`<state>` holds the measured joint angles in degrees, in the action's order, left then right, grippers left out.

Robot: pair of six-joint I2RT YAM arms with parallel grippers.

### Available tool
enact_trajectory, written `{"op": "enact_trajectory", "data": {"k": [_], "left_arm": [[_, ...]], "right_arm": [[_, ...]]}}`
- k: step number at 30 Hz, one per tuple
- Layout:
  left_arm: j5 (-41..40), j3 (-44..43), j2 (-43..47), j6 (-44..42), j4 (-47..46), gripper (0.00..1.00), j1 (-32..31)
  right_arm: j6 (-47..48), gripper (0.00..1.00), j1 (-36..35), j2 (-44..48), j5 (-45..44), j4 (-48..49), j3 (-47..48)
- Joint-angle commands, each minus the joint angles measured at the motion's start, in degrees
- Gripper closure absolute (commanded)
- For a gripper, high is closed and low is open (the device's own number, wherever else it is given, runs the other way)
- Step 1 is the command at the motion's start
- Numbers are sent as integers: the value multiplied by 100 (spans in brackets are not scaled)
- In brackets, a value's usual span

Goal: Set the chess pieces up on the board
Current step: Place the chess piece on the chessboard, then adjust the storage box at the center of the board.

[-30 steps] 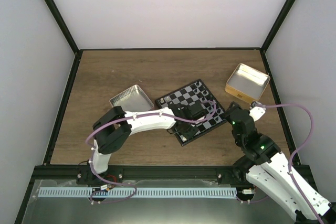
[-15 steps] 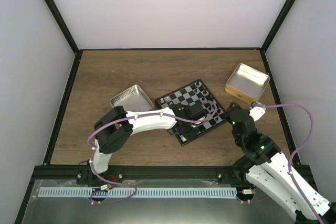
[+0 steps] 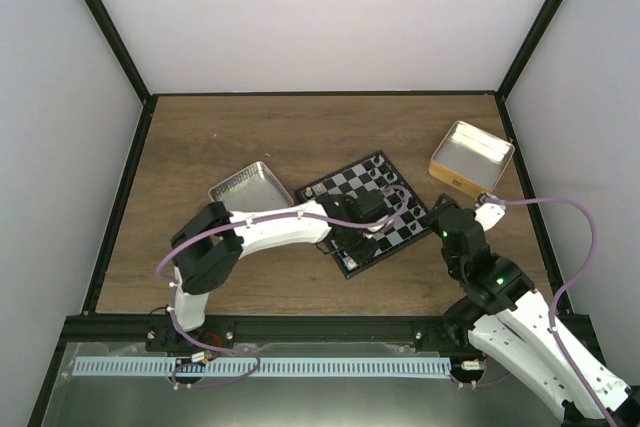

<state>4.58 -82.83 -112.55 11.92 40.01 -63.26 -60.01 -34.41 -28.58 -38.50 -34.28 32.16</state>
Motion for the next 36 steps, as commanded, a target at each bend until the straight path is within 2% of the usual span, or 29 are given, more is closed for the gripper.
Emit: {"op": "enact_trajectory", "data": {"k": [1,7,13,18,21,26,32,36], "left_arm": [[379,-154,754,202,-20,55,299],[569,316,1544,242,-260,47,1066],[133,1065,2151,684,-635,38,2594],[-672,1543,2351,928,-956,29,3786],[-1018,1578,2162,264,-1112,23,4123],[-1726,1216,1478,-560,-906,22,4370],[-1300,1020,944,-712,-979,22,4795],[-1116,927,647,-573,-954,29,5006]], "right_arm": [[43,44,22,31,-67,-5,247],[119,43,19,-49,76,172,188],[516,42,22,-284,436,628,124],[719,41,32,-628,757,927,88],[777,41,24,-826,909,1070,85],[908,40,24,-1080,1077,1186,211],[1102,40,27,-1201,1119,1198,379],[1116,40,28,-1223,1133,1154,441]]}}
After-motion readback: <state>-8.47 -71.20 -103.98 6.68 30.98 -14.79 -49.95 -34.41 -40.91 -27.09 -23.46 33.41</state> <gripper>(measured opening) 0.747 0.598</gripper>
